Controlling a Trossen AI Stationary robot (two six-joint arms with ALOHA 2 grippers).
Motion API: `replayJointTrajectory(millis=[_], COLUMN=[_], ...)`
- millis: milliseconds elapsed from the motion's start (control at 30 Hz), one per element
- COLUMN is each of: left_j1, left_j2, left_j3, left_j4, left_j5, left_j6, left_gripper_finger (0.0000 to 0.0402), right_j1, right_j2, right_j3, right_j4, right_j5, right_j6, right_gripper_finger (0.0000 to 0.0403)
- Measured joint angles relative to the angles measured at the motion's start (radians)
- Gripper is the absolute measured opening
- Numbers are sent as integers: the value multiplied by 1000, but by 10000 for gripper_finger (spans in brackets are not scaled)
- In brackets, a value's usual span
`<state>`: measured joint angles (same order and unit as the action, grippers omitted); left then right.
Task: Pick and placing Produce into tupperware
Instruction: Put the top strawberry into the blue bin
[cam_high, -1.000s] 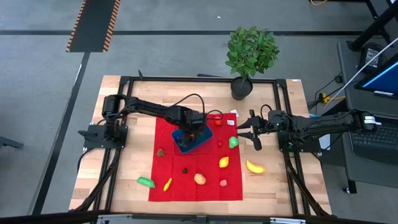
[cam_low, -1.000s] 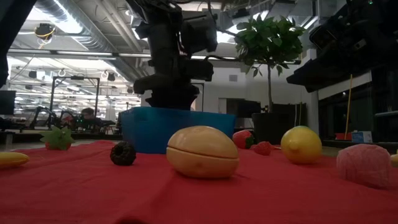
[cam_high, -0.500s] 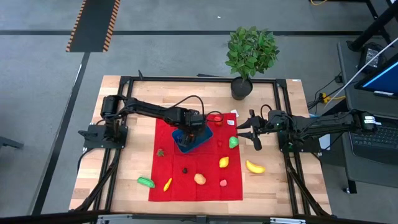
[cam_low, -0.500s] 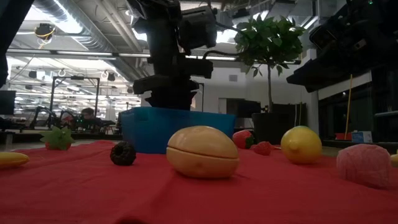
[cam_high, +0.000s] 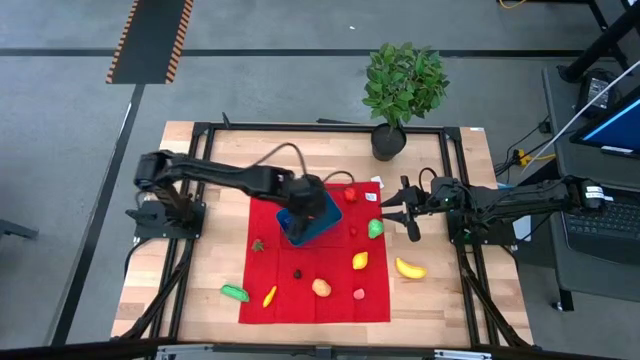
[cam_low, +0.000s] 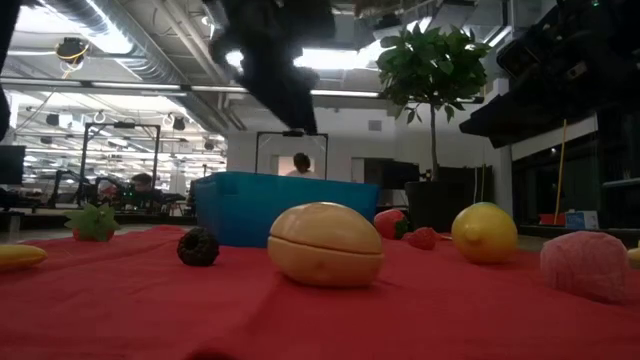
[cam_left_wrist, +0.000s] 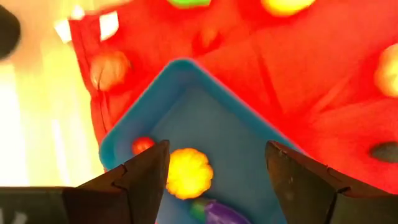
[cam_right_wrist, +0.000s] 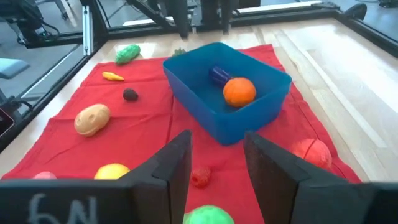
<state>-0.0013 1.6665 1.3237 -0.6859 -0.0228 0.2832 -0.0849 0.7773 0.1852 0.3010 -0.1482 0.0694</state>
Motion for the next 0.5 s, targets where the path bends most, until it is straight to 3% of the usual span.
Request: replayJointTrajectory(millis=[200,500], left_j1=[-37,-168], left_j2=[-215,-548], left_j3=[-198,-507], left_j4=[170,341], left_j5=[-6,-221], left_j6=[-73,-229], left_gripper_finger=[259,259], right_j1=[0,0], right_j2=[1,1], right_j3=[0,0], right_j4=[2,25], right_j5=[0,0], right_j6=[0,1], right_gripper_finger=[149,149])
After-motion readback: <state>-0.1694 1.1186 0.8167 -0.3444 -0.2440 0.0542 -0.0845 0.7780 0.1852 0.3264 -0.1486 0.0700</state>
